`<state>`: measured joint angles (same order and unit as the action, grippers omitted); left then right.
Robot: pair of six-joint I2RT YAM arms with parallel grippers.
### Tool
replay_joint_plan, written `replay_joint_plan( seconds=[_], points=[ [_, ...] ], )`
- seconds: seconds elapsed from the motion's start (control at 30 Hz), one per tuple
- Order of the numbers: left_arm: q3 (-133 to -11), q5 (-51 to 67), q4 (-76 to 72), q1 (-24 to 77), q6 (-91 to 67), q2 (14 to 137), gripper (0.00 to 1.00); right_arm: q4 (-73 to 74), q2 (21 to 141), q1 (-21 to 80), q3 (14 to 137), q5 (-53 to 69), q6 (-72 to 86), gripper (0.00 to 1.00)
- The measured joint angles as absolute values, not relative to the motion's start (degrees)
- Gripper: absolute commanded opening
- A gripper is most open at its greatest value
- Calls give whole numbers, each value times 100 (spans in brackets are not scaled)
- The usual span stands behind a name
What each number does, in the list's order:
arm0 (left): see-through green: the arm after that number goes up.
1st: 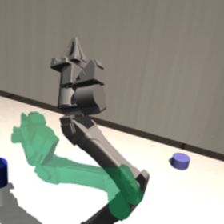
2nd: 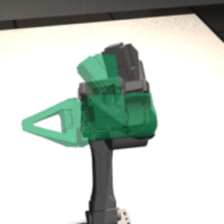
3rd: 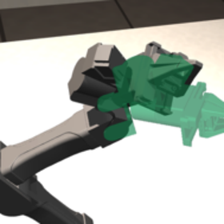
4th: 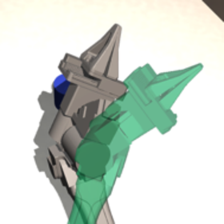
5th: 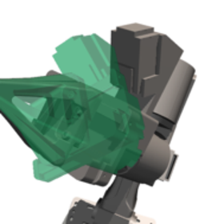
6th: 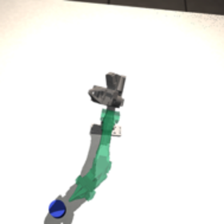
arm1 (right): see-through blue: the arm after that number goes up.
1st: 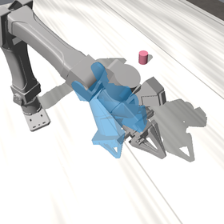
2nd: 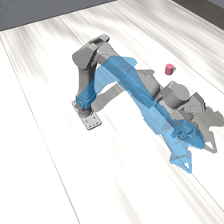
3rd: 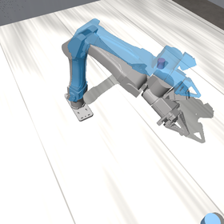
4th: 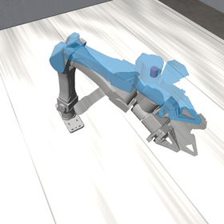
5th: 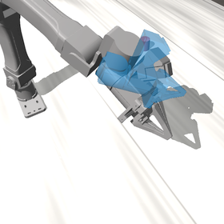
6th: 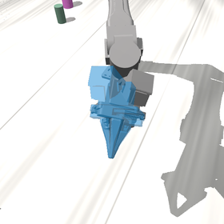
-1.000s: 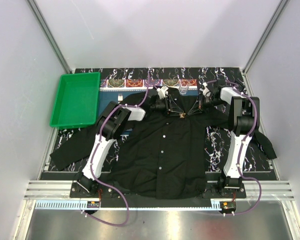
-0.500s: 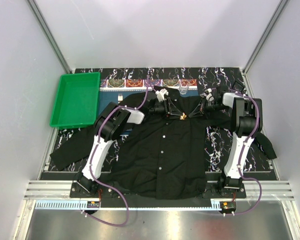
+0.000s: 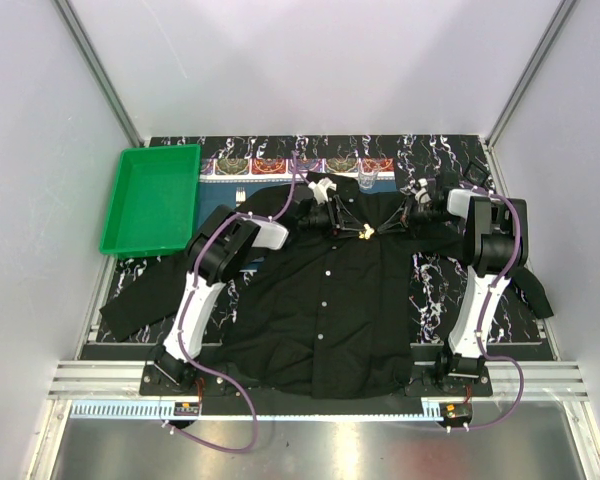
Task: Pin the brooch onto the clothing
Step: Pin the brooch to the clothes.
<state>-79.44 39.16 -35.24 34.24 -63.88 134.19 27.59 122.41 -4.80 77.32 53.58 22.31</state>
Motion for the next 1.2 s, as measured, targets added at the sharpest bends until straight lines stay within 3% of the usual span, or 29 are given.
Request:
replay_joint_plan(
  seconds=[0.5,0.7,1.2],
  points=[
    [-7913,2587,-2224,3638,-5356,12949,42,2838,12241,-495,7690,4727,2143,0],
    [-7950,2502,-2051,3730,-5295,12949,33,2860,12241,-495,7690,4703,2060,0],
    [-8355,2571,-2235,3806,-5614,13279,31,2867,12241,-495,7690,4713,2016,0]
  ],
)
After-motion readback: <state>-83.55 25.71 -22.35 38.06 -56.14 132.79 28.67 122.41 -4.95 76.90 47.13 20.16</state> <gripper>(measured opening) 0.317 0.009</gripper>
